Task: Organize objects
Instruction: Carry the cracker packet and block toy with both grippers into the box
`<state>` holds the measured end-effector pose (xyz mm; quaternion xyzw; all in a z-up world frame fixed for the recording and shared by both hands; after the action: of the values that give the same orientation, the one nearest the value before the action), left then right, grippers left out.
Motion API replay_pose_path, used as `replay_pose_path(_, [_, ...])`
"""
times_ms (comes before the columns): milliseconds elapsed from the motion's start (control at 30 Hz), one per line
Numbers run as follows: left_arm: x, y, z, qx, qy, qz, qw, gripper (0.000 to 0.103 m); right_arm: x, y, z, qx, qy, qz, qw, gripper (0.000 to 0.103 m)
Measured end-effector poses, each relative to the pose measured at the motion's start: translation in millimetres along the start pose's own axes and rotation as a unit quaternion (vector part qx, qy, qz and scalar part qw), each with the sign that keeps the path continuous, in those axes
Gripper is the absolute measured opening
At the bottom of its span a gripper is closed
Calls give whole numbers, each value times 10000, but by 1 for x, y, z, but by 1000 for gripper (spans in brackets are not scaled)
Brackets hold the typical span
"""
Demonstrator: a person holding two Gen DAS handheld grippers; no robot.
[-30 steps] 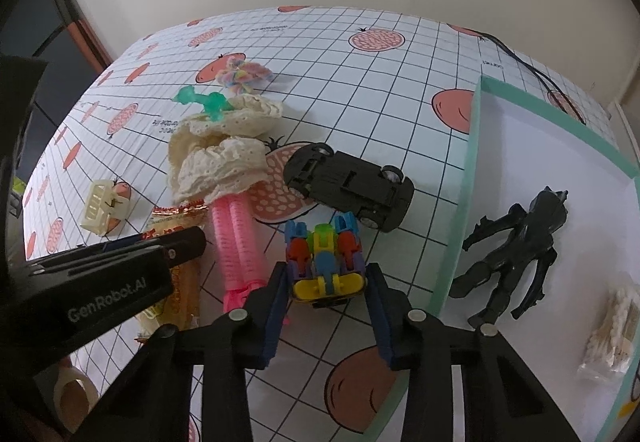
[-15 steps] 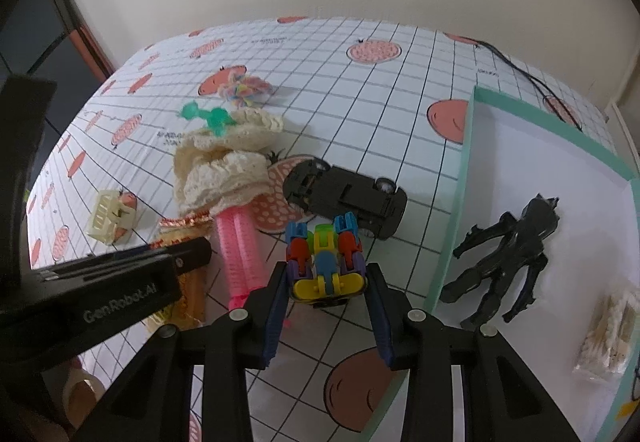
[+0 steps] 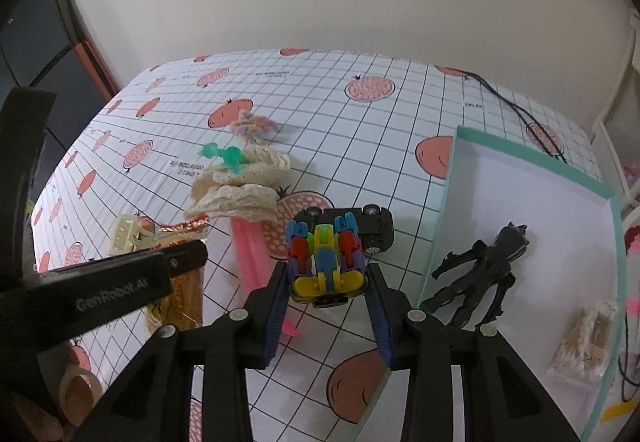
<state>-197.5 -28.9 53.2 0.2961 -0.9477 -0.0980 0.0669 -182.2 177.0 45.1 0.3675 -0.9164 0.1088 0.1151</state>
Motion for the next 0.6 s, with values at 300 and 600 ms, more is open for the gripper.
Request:
replay_pose_path(300, [0,7,-25,-97,255,62,9996,37,-1,-1,-17,-11,155,-29,9999,40])
replay_pose_path(600, [-1,14,-33,-105,335,168,9992,37,-3,4,-24,-7,243,42,9997,40])
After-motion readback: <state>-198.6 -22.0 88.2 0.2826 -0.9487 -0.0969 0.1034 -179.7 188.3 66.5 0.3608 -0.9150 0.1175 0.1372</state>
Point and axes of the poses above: each gripper's, at about its wrist camera, not at the fingertips, and z roughly the way its jaws point, y to its right, x to its top, the point moved 2 cm from there along z, roughly the way its jaws point, and after that the axes turned 15 degrees about -y, right-handed, at the moved point
